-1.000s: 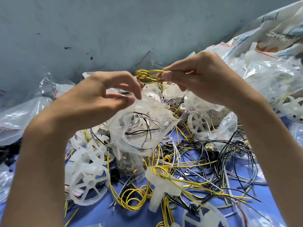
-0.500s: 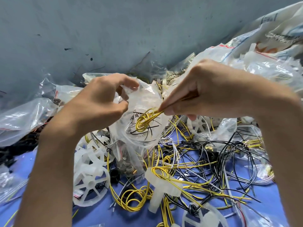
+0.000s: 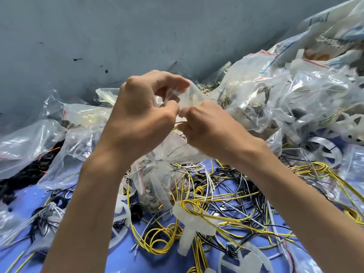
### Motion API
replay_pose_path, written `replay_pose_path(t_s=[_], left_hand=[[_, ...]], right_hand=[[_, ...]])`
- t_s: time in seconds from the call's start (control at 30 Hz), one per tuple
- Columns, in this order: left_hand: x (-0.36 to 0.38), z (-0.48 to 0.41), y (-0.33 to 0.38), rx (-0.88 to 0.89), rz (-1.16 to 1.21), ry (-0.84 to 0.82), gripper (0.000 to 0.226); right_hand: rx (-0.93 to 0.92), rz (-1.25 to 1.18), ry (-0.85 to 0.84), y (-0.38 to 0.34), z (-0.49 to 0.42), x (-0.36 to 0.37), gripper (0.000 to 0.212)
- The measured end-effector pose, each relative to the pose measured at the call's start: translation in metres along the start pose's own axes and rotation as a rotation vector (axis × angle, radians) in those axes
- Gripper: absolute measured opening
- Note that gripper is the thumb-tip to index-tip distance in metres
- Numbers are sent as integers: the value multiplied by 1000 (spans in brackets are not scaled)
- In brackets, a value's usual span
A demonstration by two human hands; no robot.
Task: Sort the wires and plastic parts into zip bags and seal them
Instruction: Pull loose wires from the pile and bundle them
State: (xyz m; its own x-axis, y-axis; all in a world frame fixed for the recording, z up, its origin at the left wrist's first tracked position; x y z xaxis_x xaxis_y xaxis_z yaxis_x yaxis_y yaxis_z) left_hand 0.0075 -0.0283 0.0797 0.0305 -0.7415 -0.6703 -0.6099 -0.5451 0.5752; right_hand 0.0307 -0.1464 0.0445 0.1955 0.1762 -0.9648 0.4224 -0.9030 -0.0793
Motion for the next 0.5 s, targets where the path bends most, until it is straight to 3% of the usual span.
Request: replay_pose_path(t_s=[0.2, 0.3, 0.4, 0.5], left_hand=[[-3, -1, 1, -18, 197, 32, 33], [-10, 0, 5, -18, 257, 51, 33], [-5, 4, 17, 12, 207, -41, 34], [5, 8, 30, 82, 83, -129, 38]], right_hand=[[-197, -307, 98, -10, 2, -18, 13], [-256, -195, -95, -14, 2, -12, 20], [-225, -116, -317, -12, 11, -8, 35], [-161, -195, -377, -9, 24, -21, 44]])
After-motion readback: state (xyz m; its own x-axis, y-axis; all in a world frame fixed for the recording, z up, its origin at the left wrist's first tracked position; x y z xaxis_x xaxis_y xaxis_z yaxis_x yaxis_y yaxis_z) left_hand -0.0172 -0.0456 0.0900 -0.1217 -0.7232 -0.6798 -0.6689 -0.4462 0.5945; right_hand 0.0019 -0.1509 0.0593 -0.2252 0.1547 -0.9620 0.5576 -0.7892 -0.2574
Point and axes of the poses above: each hand's wrist, its own z-axis away from the middle knuckle, its own x-axis out of the palm, y = z × x, the point moved 2 cm from there along -z, towards the middle knuckle, and after that the axes turned 15 degrees about -y, right-handed, at the moved point
